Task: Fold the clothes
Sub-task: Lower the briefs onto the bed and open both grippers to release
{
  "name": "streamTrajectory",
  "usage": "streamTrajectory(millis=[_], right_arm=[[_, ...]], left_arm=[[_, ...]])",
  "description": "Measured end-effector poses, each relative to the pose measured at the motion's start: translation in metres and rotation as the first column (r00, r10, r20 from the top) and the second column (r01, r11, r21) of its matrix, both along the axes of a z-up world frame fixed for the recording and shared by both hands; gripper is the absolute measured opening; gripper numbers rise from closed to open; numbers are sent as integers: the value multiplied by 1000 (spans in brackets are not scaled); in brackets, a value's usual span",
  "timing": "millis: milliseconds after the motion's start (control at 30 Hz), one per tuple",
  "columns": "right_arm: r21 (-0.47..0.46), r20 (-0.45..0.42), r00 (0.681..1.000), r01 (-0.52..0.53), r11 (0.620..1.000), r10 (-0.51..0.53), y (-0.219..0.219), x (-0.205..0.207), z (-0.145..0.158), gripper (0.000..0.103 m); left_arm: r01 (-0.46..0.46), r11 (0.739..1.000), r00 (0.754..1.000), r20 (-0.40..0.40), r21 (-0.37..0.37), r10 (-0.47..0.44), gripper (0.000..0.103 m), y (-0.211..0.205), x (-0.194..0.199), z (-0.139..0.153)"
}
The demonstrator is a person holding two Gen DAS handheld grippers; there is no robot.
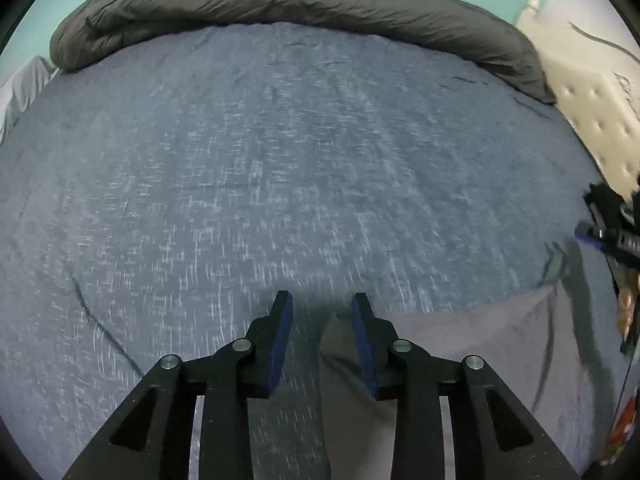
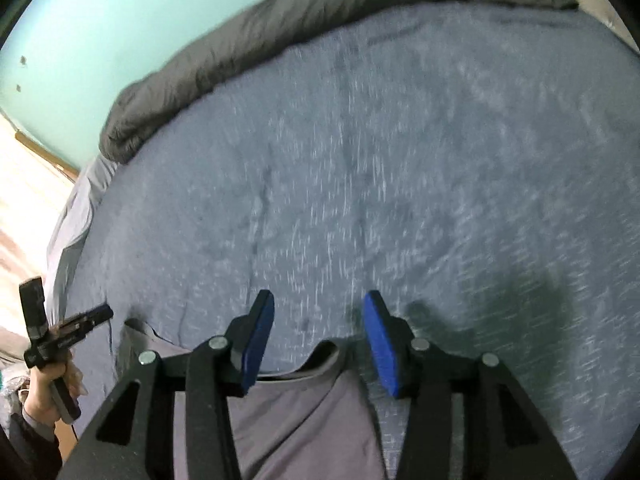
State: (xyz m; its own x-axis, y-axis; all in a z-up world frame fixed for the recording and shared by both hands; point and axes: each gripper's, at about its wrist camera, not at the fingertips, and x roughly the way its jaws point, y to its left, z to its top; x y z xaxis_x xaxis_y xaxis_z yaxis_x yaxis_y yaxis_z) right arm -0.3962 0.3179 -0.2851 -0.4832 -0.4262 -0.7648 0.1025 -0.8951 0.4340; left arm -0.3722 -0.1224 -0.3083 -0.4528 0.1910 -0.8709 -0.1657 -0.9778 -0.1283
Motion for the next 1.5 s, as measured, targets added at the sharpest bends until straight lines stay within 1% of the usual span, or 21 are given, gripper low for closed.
streamTrajectory(millis=[67,167,267,367,400,433,500,533,667,733,833,867,900,1000,1067,1133,1200,1467,1500], right_arm=[[17,-23,1000,-10,1000,11,2,10,4,47],[25,-11,1000,-16,1000,16,4,24,-3,47],[38,11,1000,-16,999,16,6,31,-14,47],[42,19,999,-39,998,39,5,37,-23,47],[49,22,999,-46,998,45,4,39,-25,47],[56,25,998,-53,997,51,4,41,-28,47],[62,27,998,-58,996,57,4,43,-32,47],[66,28,998,-61,996,59,4,44,-34,47],[65,21,998,-62,996,61,4,43,-37,47],[61,18,998,-60,996,59,4,42,-38,47],[67,18,998,-68,995,67,3,42,-38,47],[71,19,997,-72,995,71,2,42,-38,47],[74,20,997,-77,994,76,1,43,-38,47],[83,24,996,-92,992,90,-3,42,-39,47],[90,20,995,-97,991,96,-5,40,-39,47],[92,17,996,-93,991,92,-5,39,-39,47],[91,18,996,-94,991,93,-8,35,-40,47],[89,23,995,-99,991,97,-20,17,-45,47],[89,24,995,-100,991,98,-22,15,-45,47]], left_arm=[[46,998,999,-1,-31,-46,33,6,13,-8],[92,993,996,-5,-81,-92,33,19,21,-22],[98,990,995,-1,-102,-98,33,30,14,-32],[104,987,994,0,-120,-105,32,33,6,-38],[109,986,994,3,-127,-110,21,35,4,-40],[109,985,994,5,-131,-109,5,37,2,-41],[105,985,994,8,-134,-105,4,38,-2,-42],[96,988,995,4,-119,-96,3,35,-3,-40],[45,998,999,-13,-33,-46,3,20,-9,-27],[-16,999,1000,-11,29,16,3,5,-14,-25],[-117,988,993,24,98,116,3,-19,-24,-30],[-124,987,992,29,103,122,4,-22,-25,-31],[-121,987,992,31,102,119,7,-22,-24,-30],[-112,989,993,36,99,109,8,-24,-21,-29],[-107,990,994,39,97,103,13,-25,-19,-29],[-101,990,994,42,96,97,25,-26,-18,-28],[-91,991,995,43,95,87,28,-27,-16,-27],[-36,997,998,49,75,32,28,-27,-15,-31],[-29,997,998,50,72,25,27,-27,-15,-31]])
